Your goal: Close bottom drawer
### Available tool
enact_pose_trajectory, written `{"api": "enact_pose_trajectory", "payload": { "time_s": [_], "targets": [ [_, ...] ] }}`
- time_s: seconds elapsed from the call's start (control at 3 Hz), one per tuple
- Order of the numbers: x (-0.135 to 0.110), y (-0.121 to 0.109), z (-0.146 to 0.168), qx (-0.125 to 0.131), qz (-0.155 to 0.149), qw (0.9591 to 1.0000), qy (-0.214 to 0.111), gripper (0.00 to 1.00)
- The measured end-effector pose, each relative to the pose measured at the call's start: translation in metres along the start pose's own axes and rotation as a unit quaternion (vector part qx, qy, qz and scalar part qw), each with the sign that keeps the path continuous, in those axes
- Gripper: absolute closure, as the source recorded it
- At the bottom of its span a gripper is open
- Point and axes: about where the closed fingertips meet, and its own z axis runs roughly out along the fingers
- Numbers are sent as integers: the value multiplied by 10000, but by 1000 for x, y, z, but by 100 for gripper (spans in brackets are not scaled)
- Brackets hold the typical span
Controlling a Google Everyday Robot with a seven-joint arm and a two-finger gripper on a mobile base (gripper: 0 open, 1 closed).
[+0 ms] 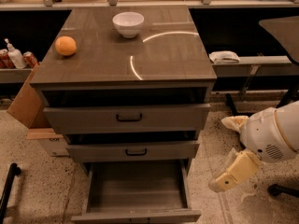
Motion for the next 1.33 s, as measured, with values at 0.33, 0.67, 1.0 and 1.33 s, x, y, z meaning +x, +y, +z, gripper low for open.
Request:
{"api": "enact_pose_trajectory", "payload": {
  "time_s": [0.33, 0.67, 1.0, 1.33],
  "targets": [
    [7, -4, 19, -50, 61, 9998, -172, 0],
    [23, -2, 68, -250, 37, 9988, -413, 0],
    [50, 4, 133, -595, 29, 9952, -775, 0],
    [79, 9, 200, -1017, 167, 9904, -922, 0]
  ]
}}
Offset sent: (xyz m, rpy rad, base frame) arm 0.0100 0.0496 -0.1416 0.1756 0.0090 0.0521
